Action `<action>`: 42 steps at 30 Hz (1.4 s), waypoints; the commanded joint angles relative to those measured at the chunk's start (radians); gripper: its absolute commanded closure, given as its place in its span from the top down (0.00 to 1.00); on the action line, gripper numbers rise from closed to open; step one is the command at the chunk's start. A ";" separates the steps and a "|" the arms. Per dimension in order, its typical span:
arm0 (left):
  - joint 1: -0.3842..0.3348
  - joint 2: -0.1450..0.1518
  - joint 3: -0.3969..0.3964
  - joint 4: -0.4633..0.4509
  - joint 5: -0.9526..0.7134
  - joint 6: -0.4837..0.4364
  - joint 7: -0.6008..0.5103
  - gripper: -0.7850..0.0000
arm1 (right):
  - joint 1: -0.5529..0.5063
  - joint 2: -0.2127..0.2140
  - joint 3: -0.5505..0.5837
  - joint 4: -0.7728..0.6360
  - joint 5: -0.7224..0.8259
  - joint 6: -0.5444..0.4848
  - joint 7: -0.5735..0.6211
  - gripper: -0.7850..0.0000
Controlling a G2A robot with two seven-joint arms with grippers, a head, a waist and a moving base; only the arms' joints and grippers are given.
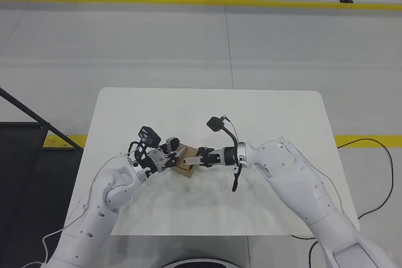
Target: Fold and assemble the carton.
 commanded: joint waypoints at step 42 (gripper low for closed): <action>0.016 0.008 -0.001 -0.024 0.008 -0.001 0.027 0.44 | 0.037 -0.029 -0.009 0.074 -0.034 0.054 -0.015 0.30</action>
